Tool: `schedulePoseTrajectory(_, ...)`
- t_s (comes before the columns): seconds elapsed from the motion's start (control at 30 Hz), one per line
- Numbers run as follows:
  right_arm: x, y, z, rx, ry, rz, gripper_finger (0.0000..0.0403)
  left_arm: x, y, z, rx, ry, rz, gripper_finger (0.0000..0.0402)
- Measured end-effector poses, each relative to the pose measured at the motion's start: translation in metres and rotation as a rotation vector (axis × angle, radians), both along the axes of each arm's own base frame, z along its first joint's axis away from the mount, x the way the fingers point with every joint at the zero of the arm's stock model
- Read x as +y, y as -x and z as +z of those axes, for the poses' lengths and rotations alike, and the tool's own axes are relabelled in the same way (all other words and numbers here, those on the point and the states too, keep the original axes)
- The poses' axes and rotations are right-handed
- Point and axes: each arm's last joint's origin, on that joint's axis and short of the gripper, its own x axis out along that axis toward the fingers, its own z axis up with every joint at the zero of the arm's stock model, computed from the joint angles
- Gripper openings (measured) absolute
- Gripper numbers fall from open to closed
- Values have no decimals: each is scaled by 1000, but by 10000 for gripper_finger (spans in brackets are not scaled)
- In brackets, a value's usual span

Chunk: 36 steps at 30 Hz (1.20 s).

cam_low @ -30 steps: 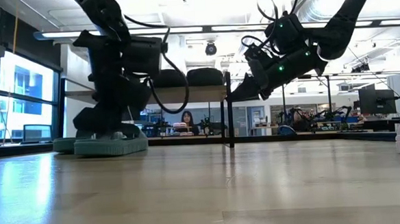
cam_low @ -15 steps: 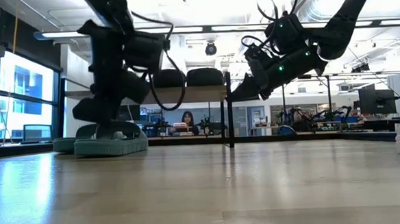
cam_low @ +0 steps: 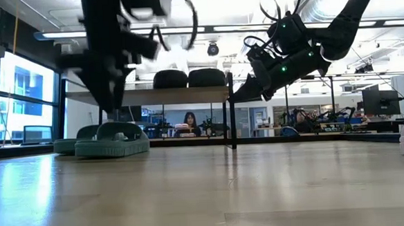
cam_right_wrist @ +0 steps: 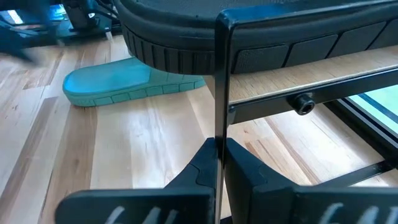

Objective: Pick and place slides into the shelf
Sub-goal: Put the green slide under the shelf

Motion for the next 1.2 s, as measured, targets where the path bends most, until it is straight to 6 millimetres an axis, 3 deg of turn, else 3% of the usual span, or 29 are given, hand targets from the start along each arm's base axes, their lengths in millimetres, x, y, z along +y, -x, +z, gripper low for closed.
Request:
schedulePoseTrajectory(0.13,0,0,0,0,0,0,0,-35,-10,16,-66,312,-59,180)
schedulePoseTrajectory(0.3,0,0,0,0,0,0,0,-58,-12,20,-90,382,-161,146)
schedulePoseTrajectory(0.43,0,0,0,0,-1,1,0,-55,-10,11,-88,360,-151,87)
schedulePoseTrajectory(0.57,0,0,0,0,-1,2,0,-53,-3,-11,-80,308,-154,13)
schedulePoseTrajectory(0.77,0,0,1,-6,2,2,0,-45,7,-35,-82,145,-118,24)
schedulePoseTrajectory(0.9,0,0,1,-6,6,6,0,-37,9,-44,-62,163,-78,4)
schedulePoseTrajectory(1.2,0,0,1,-11,0,4,0,-8,17,-62,-46,136,15,2)
